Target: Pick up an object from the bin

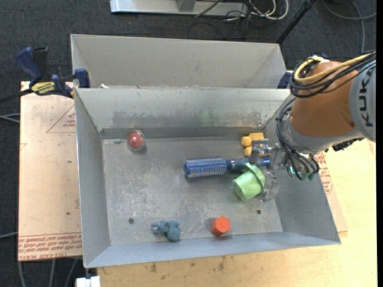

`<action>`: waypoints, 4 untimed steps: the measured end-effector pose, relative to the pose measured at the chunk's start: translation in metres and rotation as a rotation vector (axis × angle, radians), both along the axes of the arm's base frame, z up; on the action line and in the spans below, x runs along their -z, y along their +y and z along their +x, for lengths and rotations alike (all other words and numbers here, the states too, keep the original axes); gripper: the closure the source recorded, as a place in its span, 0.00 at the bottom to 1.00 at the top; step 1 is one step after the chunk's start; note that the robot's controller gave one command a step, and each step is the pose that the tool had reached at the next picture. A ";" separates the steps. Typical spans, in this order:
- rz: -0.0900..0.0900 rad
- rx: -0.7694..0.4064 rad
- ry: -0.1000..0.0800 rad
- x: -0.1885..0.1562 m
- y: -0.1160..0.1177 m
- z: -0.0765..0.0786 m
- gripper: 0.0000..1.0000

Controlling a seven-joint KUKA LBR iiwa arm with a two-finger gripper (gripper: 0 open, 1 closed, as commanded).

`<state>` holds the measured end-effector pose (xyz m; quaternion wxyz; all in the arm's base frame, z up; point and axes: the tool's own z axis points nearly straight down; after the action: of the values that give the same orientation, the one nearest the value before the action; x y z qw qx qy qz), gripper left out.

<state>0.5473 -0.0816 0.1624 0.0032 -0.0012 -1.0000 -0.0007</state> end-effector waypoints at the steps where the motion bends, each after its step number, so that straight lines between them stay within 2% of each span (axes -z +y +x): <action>1: -0.001 -0.043 -0.015 0.093 -0.003 0.035 0.00; 2: -0.002 -0.045 -0.029 0.086 -0.002 0.039 1.00; 3: -0.002 -0.026 -0.020 -0.079 -0.009 0.081 1.00; 4: -0.001 -0.025 -0.011 -0.074 -0.009 0.078 0.00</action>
Offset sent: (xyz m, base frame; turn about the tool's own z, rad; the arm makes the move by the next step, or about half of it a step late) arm 0.0319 -0.0032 -0.0924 -0.0454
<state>0.6257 -0.0905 0.2363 -0.0022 0.0115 -0.9999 -0.0002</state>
